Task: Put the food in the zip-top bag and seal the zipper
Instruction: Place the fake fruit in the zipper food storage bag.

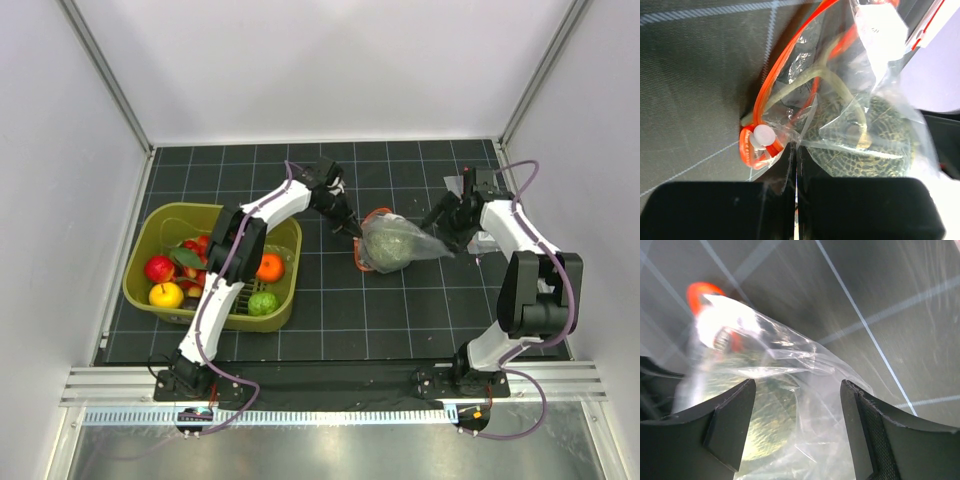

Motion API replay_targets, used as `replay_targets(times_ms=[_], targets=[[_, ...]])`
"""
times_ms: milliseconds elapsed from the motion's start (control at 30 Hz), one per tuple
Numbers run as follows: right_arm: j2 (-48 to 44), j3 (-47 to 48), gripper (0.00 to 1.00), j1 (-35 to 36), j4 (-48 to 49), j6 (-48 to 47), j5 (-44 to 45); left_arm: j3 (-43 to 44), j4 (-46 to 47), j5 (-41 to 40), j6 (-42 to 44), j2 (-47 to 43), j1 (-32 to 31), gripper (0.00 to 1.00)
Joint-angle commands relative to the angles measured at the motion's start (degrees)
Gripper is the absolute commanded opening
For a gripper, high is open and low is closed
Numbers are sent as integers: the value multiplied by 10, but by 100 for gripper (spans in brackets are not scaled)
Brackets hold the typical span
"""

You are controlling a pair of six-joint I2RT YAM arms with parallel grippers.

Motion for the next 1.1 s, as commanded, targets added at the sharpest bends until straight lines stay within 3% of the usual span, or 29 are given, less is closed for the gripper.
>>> replay_targets(times_ms=[0, 233, 433, 700, 900, 1067], targets=[[13, -24, 73, 25, 11, 21, -22, 28, -15, -8, 16, 3, -13, 0], [89, -10, 55, 95, 52, 26, -14, 34, -19, -1, 14, 8, -34, 0], [161, 10, 41, 121, 91, 47, -72, 27, -11, 11, 3, 4, -39, 0], [218, 52, 31, 134, 180, 118, -169, 63, 11, 41, -34, -11, -42, 0], [256, 154, 25, 164, 222, 139, -225, 122, 9, 48, -46, -3, -43, 0], [287, 236, 25, 165, 284, 176, -266, 212, -51, 10, 6, -4, -35, 0]])
